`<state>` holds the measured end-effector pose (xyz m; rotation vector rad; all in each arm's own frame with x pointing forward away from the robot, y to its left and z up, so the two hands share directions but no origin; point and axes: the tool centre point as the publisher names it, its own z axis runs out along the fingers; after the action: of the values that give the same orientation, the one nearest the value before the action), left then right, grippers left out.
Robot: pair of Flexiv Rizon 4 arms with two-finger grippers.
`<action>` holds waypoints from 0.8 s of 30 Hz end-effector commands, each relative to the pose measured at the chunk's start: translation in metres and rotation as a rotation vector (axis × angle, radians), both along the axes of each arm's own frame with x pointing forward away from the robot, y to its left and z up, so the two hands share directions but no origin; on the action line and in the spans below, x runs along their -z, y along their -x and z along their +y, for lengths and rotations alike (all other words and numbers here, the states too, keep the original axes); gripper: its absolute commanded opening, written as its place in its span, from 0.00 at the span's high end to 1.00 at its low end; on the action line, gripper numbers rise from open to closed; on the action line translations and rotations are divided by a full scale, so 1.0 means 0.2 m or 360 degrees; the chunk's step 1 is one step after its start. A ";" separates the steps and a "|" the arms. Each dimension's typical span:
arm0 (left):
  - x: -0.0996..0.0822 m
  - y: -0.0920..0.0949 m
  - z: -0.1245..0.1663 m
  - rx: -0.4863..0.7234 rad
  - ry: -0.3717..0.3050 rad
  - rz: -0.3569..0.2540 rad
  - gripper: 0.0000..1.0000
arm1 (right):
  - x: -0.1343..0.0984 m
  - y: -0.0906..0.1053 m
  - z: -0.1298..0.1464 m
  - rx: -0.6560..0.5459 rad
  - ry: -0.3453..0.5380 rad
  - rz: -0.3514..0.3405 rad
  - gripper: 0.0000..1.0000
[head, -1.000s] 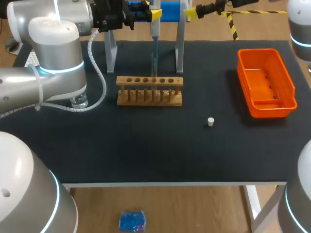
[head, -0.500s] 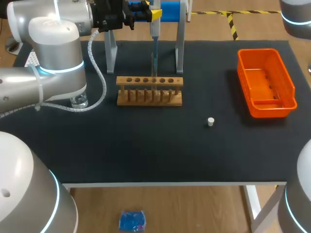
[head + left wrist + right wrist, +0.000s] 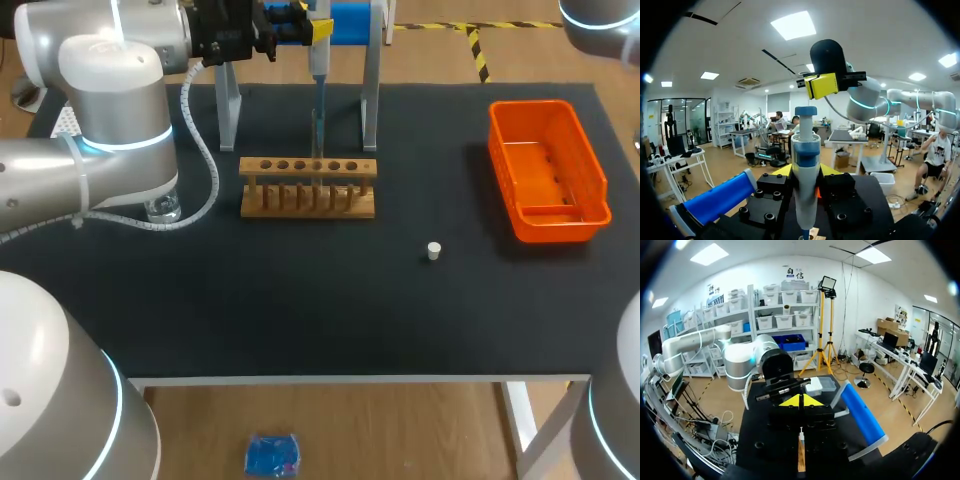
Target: Invert the test tube, pick up the pipette, mount the tip to pipette, aspirate from beaker and dispense into the tube, eject the tip, return the pipette, and cap with the stopper.
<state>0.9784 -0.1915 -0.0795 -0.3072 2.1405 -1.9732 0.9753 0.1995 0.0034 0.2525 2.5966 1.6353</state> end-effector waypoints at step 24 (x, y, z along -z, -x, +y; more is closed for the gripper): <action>0.01 0.00 -0.01 -0.0008 0.0010 -0.0007 1.00 | 0.04 -0.03 0.14 0.0005 0.0028 0.0076 1.00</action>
<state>0.9784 -0.1915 -0.0795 -0.3072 2.1405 -1.9733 0.9811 0.2264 -0.0054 0.2994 2.6368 1.6277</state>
